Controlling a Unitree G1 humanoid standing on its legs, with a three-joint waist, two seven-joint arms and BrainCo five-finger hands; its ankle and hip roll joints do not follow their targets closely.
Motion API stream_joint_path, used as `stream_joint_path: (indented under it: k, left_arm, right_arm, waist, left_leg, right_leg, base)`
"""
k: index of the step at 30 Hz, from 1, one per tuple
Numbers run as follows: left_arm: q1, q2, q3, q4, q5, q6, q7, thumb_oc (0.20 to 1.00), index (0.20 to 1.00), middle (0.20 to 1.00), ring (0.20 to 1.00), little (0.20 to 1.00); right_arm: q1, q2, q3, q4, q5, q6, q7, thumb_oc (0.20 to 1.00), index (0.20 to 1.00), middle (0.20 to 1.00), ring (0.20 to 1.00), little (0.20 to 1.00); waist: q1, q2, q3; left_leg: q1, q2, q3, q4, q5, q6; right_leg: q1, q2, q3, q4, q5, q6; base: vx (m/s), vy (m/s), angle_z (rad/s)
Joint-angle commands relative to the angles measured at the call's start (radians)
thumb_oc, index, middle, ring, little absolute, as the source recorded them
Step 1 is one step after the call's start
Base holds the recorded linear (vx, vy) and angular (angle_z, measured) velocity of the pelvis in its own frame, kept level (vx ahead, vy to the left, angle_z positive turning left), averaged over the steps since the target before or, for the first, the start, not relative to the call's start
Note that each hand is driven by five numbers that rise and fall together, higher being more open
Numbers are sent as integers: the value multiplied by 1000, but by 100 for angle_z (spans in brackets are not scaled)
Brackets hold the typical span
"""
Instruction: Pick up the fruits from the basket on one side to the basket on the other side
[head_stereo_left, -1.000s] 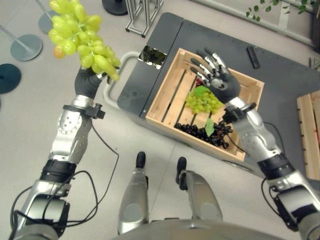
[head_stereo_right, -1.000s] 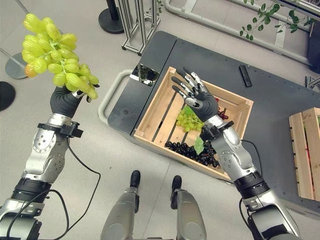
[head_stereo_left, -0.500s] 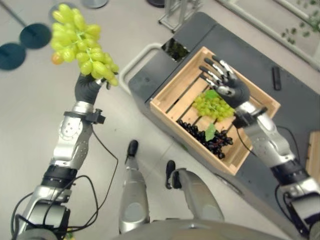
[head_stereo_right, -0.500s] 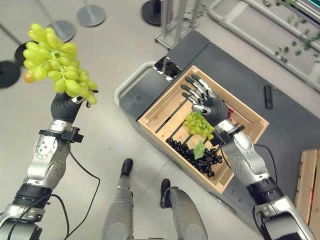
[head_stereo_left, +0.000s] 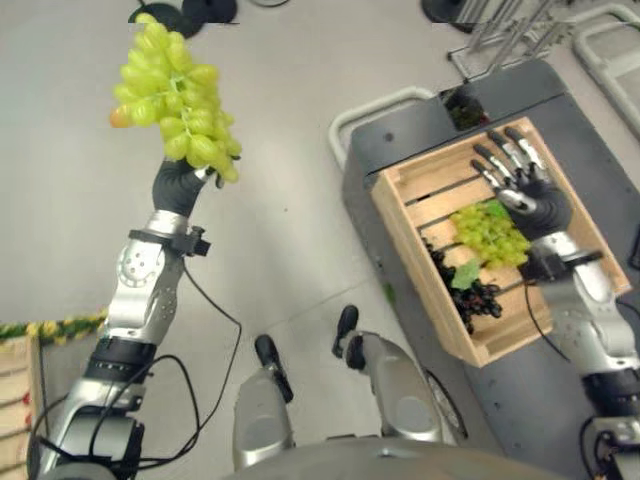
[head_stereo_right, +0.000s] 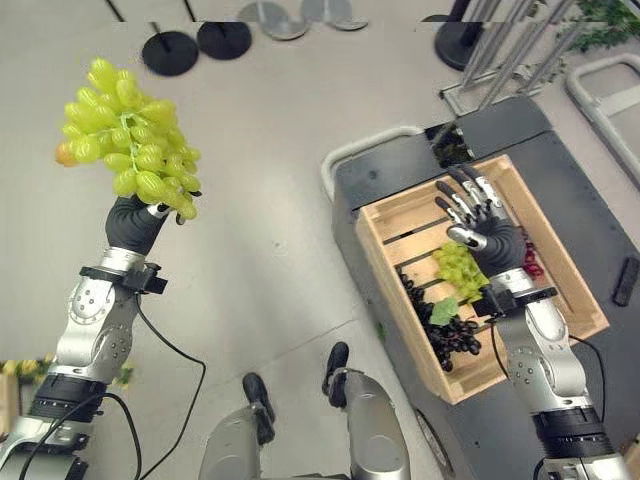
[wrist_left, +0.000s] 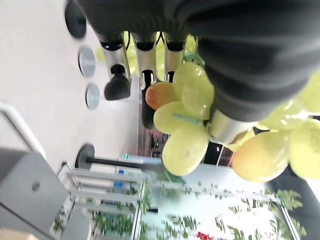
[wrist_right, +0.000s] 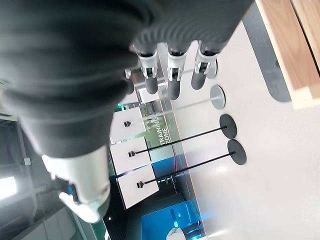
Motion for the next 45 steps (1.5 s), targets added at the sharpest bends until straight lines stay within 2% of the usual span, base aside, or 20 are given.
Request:
stream_joint_path:
  k: [1,10,11,12,13,15,16,17,18,19,20,21,22,23,24,26,27,37,39,45]
  left_arm:
    - [6,47,108,-90,33,-86,12,200,200,200,200,200]
    - [70,53,182,-97,51,-96,34,200,200,200,200,200]
    - [70,54,177,-91,59,-98,42,200,200,200,200,200]
    - [70,54,176,-91,59,-98,43,200,200,200,200,200]
    - [66,57,166,-95,67,-98,46,200,200,200,200,200]
    - [62,56,159,-96,71,-97,47,200,200,200,200,200]
    - [42,53,137,-85,71,-99,50,200,200,200,200,200]
    - [41,53,137,-85,71,-100,50,200,200,200,200,200]
    - [25,38,115,-78,71,-102,51,200,200,200,200,200]
    - [24,38,114,-78,71,-102,51,200,200,200,200,200]
    - [4,25,101,-69,80,-102,55,200,200,200,200,200]
    - [3,25,101,-69,80,-102,56,200,200,200,200,200]
    - [-11,22,97,-61,92,-104,68,200,200,200,200,200]
    - [-12,22,97,-61,92,-104,68,200,200,200,200,200]
    - [-39,20,73,-55,81,-104,66,200,200,200,200,200]
    - [-47,14,64,-47,82,-105,62,200,200,200,200,200]
    - [-56,0,54,-38,92,-108,66,200,200,200,200,200]
    - [-56,-31,33,-44,108,-100,87,200,200,200,200,200]
    - [-59,-38,25,-51,111,-96,94,200,200,200,200,200]
    - [-49,-55,28,-56,119,-95,108,200,200,200,200,200]
  right_arm:
    - [-8,-14,-6,-82,-57,-55,4,1000,1000,1000,1000,1000]
    - [-39,13,24,-52,-53,-50,-9,1000,1000,1000,1000,1000]
    - [-51,21,31,-46,-66,-52,-24,1000,1000,1000,1000,1000]
    - [-51,21,31,-46,-66,-53,-24,1000,1000,1000,1000,1000]
    - [-43,27,26,-40,-80,-55,-36,1000,1000,1000,1000,1000]
    - [-37,28,25,-44,-97,-53,-36,1000,1000,1000,1000,1000]
    - [-39,32,29,-32,-115,-56,-42,1000,1000,1000,1000,1000]
    - [-39,32,29,-31,-115,-57,-41,1000,1000,1000,1000,1000]
    - [-25,32,18,-23,-122,-61,-42,1000,1000,1000,1000,1000]
    - [-25,32,17,-23,-122,-61,-42,1000,1000,1000,1000,1000]
    - [-16,29,5,-17,-130,-65,-44,1000,1000,1000,1000,1000]
    - [-16,29,5,-17,-130,-65,-44,1000,1000,1000,1000,1000]
    - [-20,29,5,-7,-135,-68,-44,1000,1000,1000,1000,1000]
    - [-21,29,6,-6,-135,-68,-44,1000,1000,1000,1000,1000]
    - [-13,23,-1,-3,-136,-70,-49,1000,1000,1000,1000,1000]
    - [-8,22,-11,-7,-135,-72,-49,1000,1000,1000,1000,1000]
    - [-4,31,-20,-7,-127,-82,-51,1000,1000,1000,1000,1000]
    - [-32,44,-30,21,-117,-100,-77,1000,1000,1000,1000,1000]
    - [-46,44,-32,24,-111,-110,-89,1000,1000,1000,1000,1000]
    - [-51,56,-32,30,-112,-115,-94,1000,1000,1000,1000,1000]
  waist:
    - [21,3,-47]
    - [68,29,-69]
    - [84,41,-76]
    - [83,40,-76]
    - [79,48,-76]
    - [71,52,-71]
    - [46,71,-46]
    - [49,69,-47]
    - [23,72,-54]
    - [23,74,-57]
    - [3,64,-65]
    - [1,65,-66]
    - [-15,59,-67]
    - [-16,58,-69]
    - [-46,51,-75]
    - [-48,36,-85]
    - [-37,19,-84]
    - [-23,27,-96]
    - [-17,30,-106]
    - [1,31,-123]
  left_leg:
    - [-91,21,-43,124,-27,24]
    - [-94,-47,-100,131,-78,64]
    - [-81,-84,-119,148,-114,91]
    - [-81,-87,-119,149,-116,94]
    - [-54,-140,-145,148,-149,128]
    - [-40,-172,-161,146,-160,148]
    - [-32,-198,-196,143,-131,177]
    - [-34,-199,-192,145,-132,178]
    - [-28,-222,-249,131,-125,173]
    - [-30,-220,-250,126,-119,172]
    - [-18,-244,-288,108,-122,154]
    - [-20,-244,-290,104,-115,154]
    - [-17,-255,-338,101,-127,140]
    - [-21,-256,-338,99,-122,140]
    - [-10,-278,-400,84,-123,132]
    - [-18,-284,-415,86,-117,125]
    - [-32,-283,-455,106,-113,115]
    - [-54,-223,-541,93,-74,66]
    - [-61,-195,-581,73,-46,47]
    - [-60,-164,-629,9,5,19]
  right_leg:
    - [107,-83,-68,-34,-16,159]
    - [135,-139,-82,-27,9,191]
    - [138,-186,-83,57,4,209]
    - [136,-192,-81,65,1,212]
    - [113,-244,-31,183,72,242]
    - [100,-262,20,243,100,250]
    - [22,-207,149,354,126,227]
    - [16,-208,154,359,123,227]
    - [-25,-111,261,305,52,211]
    - [-26,-108,258,298,58,209]
    - [-35,-83,287,136,20,201]
    - [-33,-82,284,127,28,200]
    - [-56,-64,364,-9,57,221]
    - [-58,-64,364,-16,64,221]
    - [-68,15,524,-41,74,245]
    - [-43,18,550,-67,82,244]
    - [-19,19,535,-74,76,226]
    - [11,38,430,-34,15,189]
    - [46,53,379,-50,-4,170]
    - [84,78,331,-93,-14,150]
  base:
    - [8,151,3]
    - [70,176,15]
    - [150,267,22]
    - [277,455,28]
    - [130,217,27]
    - [111,296,55]
    - [29,256,66]
    - [-5,143,84]
    - [24,-7,69]
    - [167,-34,91]
    - [130,-30,78]
    - [264,-165,89]
    - [112,-136,67]
    - [222,-238,60]
    - [82,-101,54]
    - [105,-206,129]
    - [81,-250,162]
    - [21,-238,68]
    - [-8,-397,61]
    - [-13,-170,68]
